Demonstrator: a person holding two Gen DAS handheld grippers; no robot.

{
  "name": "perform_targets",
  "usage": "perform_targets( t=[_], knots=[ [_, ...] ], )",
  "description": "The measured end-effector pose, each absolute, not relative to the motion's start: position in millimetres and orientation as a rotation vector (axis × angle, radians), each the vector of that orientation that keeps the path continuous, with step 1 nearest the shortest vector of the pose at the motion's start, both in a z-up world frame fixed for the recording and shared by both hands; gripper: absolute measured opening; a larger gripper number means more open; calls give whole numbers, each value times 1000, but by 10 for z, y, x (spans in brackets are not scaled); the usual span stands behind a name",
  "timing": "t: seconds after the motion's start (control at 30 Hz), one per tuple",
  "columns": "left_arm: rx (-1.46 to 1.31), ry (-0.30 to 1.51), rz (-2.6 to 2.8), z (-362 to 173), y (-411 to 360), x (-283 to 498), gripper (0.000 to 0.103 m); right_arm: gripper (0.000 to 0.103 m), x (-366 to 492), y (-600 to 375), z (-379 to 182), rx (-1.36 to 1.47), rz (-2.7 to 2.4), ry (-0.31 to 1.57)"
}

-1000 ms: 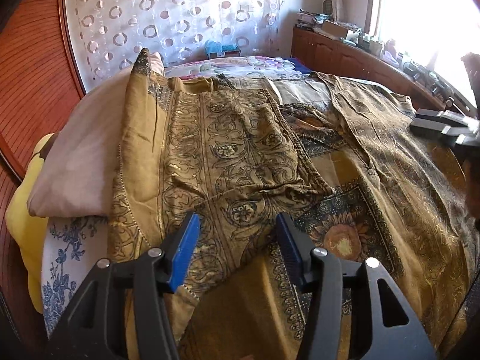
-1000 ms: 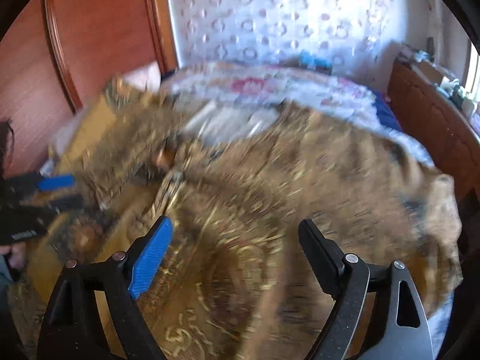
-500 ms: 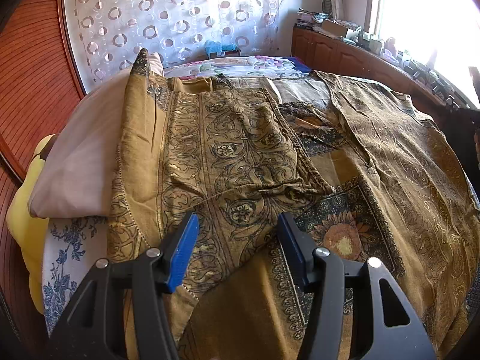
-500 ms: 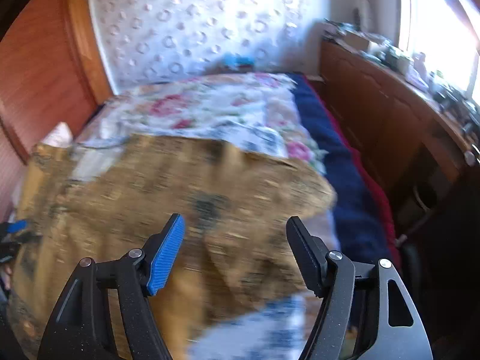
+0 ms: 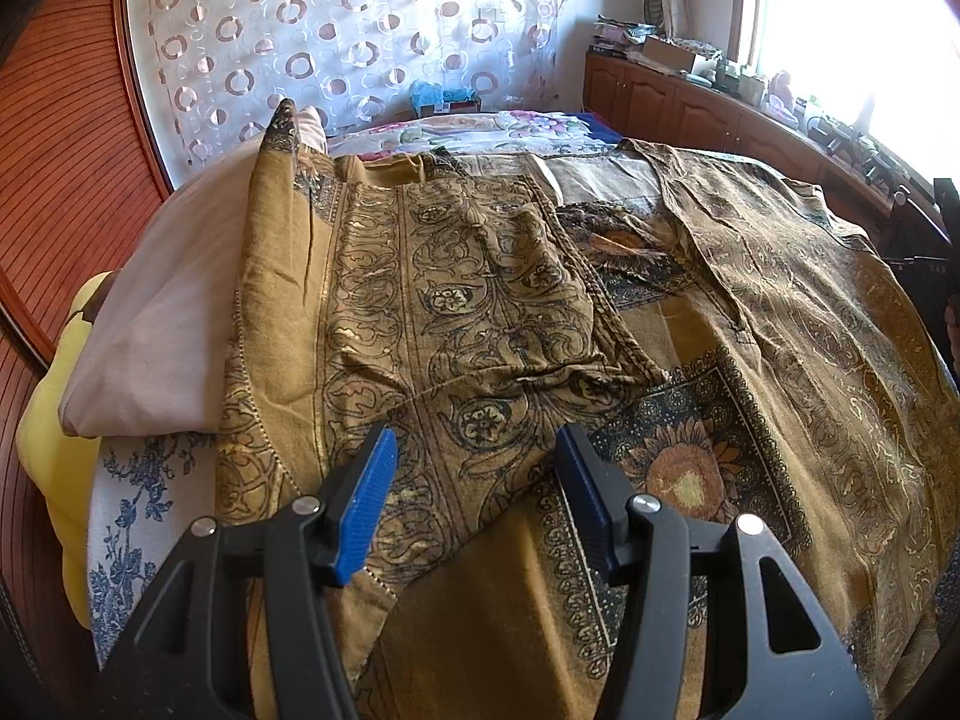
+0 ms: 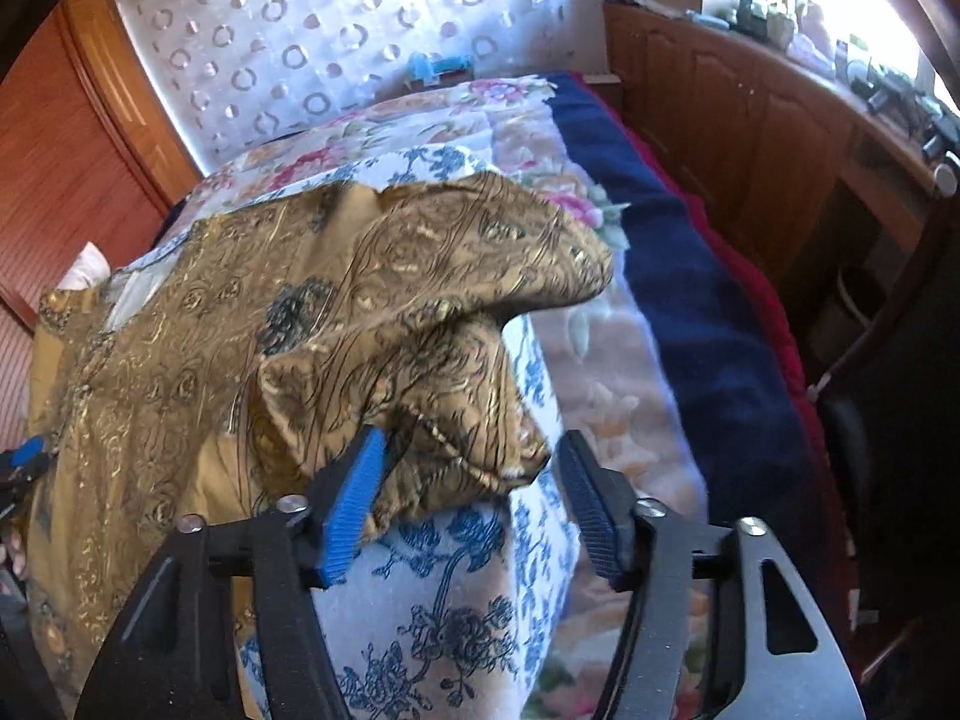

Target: Fold small clothes

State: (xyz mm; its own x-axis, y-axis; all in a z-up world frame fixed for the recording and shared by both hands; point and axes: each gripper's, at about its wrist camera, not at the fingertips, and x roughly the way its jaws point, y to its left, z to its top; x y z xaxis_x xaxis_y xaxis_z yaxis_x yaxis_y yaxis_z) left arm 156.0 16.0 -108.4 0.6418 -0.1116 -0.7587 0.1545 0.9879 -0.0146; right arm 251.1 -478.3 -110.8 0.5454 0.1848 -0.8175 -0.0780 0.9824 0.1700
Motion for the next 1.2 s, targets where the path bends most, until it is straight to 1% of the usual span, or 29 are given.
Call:
perform_targets(
  t=[0.03,0.07,0.1,0.17,0.23,0.37,0.5,0.63,0.73,0.8,0.83,0.87,0.9,0.93,0.97,1.2],
  knots=[
    [54,860,-151,-1085,156,1559,55,49,2492,-4787,-1113,122,167,981],
    [54,860,-151,-1086,153,1558,55,40,2486,-4782,-1120,126,175,976],
    [53,860,-151,-1085,158,1561,55,36,2468,-4785,-1107,129,185,971],
    [53,861,-152,-1084,154,1562,55,16,2433,-4781,-1071,106,169,956],
    [54,861,-151,-1084,159,1561,55,10,2383,-4761,-994,55,140,924],
    [55,861,-152,-1084,153,1561,55,8,2318,-4666,-783,-6,117,829],
    [69,852,-144,-1059,131,1536,55,8,2280,-4413,-482,-66,159,733],
    [50,788,-163,-908,99,1434,55,8,2267,-3929,-261,-140,252,672],
    [29,734,-187,-742,55,1332,55,8,2259,-3548,-262,-186,338,666],
    [25,704,-196,-640,19,1272,55,8,2261,-3307,-349,-204,403,694],
    [24,687,-203,-580,-11,1225,55,11,2244,-3209,-412,-215,426,710],
    [23,673,-210,-537,-33,1189,55,23,2236,-3141,-468,-225,436,723],
    [23,664,-216,-498,-52,1163,55,32,2220,-3084,-542,-234,448,740],
    [24,658,-222,-471,-71,1150,55,48,2207,-3073,-589,-236,459,747],
    [29,657,-226,-446,-91,1144,55,50,2193,-3062,-622,-234,466,748],
    [27,648,-252,-351,-147,1210,55,50,2376,-3281,-761,-172,422,802]
  ],
)
